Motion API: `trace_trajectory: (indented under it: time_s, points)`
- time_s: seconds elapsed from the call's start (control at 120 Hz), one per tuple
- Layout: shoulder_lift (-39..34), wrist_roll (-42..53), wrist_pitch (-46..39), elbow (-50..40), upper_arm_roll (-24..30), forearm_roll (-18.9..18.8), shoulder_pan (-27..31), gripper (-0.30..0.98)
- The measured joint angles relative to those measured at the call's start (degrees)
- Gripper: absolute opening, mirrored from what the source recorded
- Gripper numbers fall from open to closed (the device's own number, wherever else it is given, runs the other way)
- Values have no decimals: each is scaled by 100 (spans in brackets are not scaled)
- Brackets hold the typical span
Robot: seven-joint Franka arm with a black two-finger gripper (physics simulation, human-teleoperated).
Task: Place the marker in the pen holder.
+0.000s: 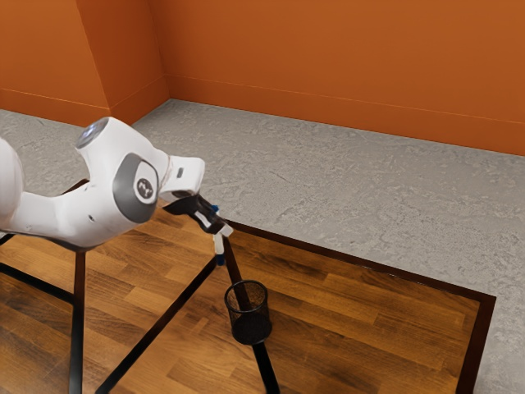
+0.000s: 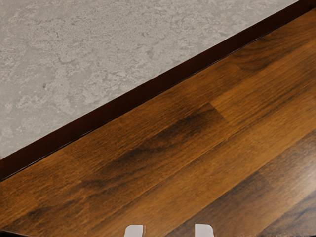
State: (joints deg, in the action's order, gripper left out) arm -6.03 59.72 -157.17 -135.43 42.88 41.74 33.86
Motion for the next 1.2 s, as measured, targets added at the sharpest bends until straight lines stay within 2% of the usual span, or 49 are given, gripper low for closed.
trace_trajectory:
  time_s: [0.317, 0.6, 0.708, 0.833, 1.2]
  points:
    - [-424, 821, -13, -100, 395, 184, -13, -5]
    - [-718, 1279, 22, -416, 476, 604, -431, -6]
    - [-636, 1410, 31, -465, 473, 734, -647, -6]
    - [-442, 1546, 30, -452, 457, 804, -628, -5]
    - [262, 1854, -184, -347, 480, 787, -654, -4]
